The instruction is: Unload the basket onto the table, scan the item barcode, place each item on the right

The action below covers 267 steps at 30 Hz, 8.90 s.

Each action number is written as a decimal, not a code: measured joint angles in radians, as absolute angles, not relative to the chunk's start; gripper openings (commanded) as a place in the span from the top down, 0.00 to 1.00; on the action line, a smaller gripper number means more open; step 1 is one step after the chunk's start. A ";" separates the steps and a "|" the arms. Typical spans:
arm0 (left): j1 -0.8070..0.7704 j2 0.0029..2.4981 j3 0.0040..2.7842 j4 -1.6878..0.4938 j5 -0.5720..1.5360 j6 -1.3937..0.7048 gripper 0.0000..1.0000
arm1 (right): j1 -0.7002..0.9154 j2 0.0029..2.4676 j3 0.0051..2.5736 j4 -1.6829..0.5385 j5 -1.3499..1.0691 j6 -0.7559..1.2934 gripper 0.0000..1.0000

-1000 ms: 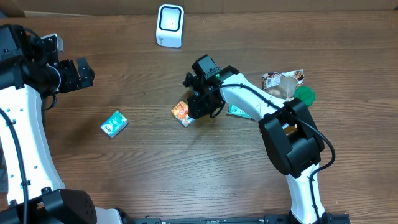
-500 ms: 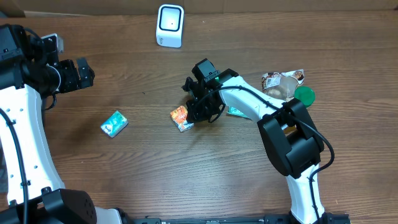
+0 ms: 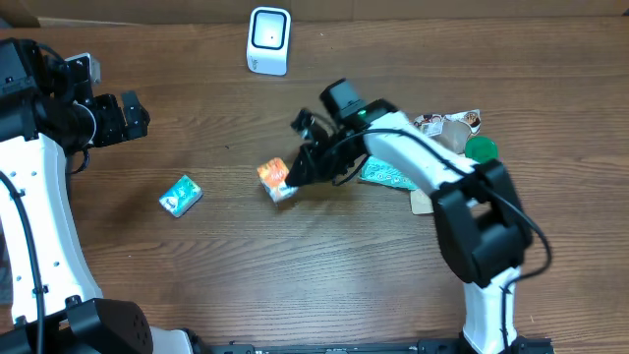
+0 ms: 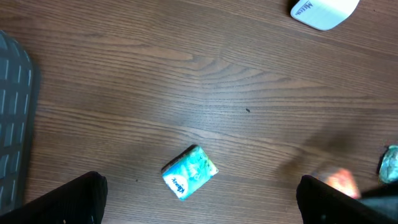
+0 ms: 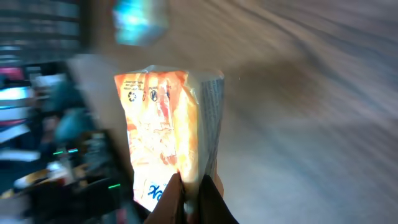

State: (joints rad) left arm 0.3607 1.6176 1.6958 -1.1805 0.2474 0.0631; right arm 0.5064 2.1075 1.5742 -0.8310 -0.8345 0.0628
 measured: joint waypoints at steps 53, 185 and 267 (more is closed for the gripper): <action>0.361 1.618 1.696 -1.180 0.247 0.063 0.00 | 0.406 1.929 1.970 -1.158 -0.421 0.262 0.96; 0.361 1.618 1.696 -1.180 0.247 0.063 0.00 | 0.583 1.969 1.767 -0.812 -0.245 0.216 0.37; 0.361 1.618 1.696 -1.180 0.247 0.063 0.00 | 0.764 2.253 1.789 -0.764 -0.318 0.096 0.96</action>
State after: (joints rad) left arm 0.3607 1.6176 1.6958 -1.1801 0.2474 0.0631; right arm 0.7635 2.2532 1.7885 -0.7635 -0.3180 0.0956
